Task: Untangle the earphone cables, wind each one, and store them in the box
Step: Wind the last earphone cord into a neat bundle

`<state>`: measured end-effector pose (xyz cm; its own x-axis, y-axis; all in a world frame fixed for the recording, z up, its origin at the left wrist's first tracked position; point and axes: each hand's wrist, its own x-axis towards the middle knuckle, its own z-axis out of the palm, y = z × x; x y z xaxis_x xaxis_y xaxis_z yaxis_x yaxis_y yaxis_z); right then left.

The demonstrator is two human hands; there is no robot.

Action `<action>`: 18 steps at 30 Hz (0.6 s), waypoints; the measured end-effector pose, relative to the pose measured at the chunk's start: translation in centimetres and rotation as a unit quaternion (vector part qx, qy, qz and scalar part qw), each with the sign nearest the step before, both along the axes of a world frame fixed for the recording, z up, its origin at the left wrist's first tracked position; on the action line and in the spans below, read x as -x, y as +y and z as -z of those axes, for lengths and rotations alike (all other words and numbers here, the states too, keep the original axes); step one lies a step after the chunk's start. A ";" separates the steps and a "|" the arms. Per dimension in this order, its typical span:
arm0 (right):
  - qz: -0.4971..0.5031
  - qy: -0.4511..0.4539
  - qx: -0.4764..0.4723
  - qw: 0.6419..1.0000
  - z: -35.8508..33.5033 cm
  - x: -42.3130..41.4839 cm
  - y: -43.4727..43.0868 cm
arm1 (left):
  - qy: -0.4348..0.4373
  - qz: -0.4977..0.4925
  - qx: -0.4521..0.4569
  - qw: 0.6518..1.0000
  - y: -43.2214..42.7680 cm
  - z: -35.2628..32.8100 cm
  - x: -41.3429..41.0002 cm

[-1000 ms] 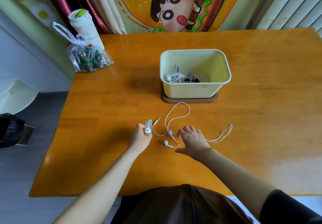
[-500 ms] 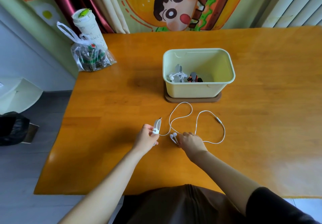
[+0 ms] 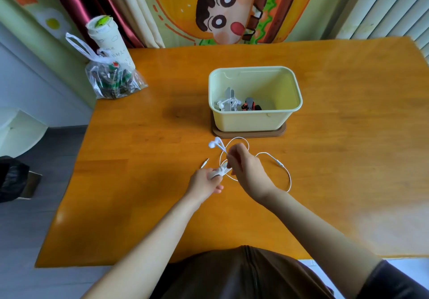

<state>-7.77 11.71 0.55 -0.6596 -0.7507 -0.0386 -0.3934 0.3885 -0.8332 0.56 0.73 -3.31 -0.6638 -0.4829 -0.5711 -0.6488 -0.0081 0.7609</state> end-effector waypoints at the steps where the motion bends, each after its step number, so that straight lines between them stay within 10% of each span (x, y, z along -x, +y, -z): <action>1: 0.003 -0.005 -0.004 1.000 0.1 0.0 -0.1 | 0.013 0.000 -0.009 1.000 0.5 -0.5 0.4; 18: 0.129 -0.067 -0.028 0.989 0.8 -1.0 1.2 | 0.074 -0.076 -0.106 0.989 3.2 -4.0 1.5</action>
